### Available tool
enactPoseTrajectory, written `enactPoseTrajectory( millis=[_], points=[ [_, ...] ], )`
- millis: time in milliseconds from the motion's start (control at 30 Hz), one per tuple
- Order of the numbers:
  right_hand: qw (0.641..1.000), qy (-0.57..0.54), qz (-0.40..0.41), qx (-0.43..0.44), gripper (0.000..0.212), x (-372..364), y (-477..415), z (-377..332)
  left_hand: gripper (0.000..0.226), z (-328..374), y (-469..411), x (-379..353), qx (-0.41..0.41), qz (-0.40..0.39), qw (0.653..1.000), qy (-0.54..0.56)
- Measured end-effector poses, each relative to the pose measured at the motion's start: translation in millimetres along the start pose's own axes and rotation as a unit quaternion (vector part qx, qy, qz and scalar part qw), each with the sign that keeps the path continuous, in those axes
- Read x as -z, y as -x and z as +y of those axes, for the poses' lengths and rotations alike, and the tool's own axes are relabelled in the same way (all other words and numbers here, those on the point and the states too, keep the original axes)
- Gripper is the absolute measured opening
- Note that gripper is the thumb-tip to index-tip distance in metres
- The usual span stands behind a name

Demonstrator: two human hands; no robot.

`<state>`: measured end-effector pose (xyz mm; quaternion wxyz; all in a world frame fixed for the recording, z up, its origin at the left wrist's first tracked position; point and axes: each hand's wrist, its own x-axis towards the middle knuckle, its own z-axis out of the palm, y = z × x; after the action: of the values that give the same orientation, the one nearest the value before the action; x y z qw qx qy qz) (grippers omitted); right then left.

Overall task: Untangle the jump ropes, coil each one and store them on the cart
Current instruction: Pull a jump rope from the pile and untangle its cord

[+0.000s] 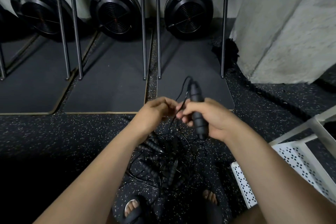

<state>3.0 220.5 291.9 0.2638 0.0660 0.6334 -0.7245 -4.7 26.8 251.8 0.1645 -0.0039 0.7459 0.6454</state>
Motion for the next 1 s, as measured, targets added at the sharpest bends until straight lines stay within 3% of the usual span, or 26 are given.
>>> enactPoseTrajectory(
  millis=[100, 167, 300, 467, 533, 633, 767, 1000],
  points=[
    [0.989, -0.134, 0.008, 0.067, 0.023, 9, 9, -19, 0.046, -11, 1, 1, 0.036, -0.081, 0.991, -0.098],
    [0.978, -0.186, 0.005, 0.091, 0.022, 16, 15, -27, 0.038, -16, 2, -1, 0.039, -0.101, 0.984, -0.139],
    [0.971, -0.216, 0.016, 0.102, 0.024, 22, 18, -27, 0.013, -19, 1, -7, 0.015, -0.115, 0.979, -0.17],
    [0.966, -0.234, 0.045, 0.104, 0.025, 26, 14, -27, 0.01, -23, -2, -6, -0.021, -0.102, 0.971, -0.213],
    [0.972, -0.202, 0.065, 0.098, 0.029, 28, 9, -23, 0.014, -24, -3, -4, -0.026, -0.091, 0.97, -0.223],
    [0.99, -0.064, 0.119, 0.038, 0.033, 27, 1, -9, 0.013, -17, -3, -2, -0.068, -0.048, 0.976, -0.199],
    [0.996, -0.004, 0.025, -0.082, 0.023, 15, -4, 12, 0.008, -2, -2, -4, -0.119, 0.006, 0.987, -0.108],
    [0.993, 0.018, -0.034, -0.109, 0.032, 0, -17, 22, 0.011, 14, 9, -5, -0.151, 0.041, 0.988, 0.016]
  ],
)
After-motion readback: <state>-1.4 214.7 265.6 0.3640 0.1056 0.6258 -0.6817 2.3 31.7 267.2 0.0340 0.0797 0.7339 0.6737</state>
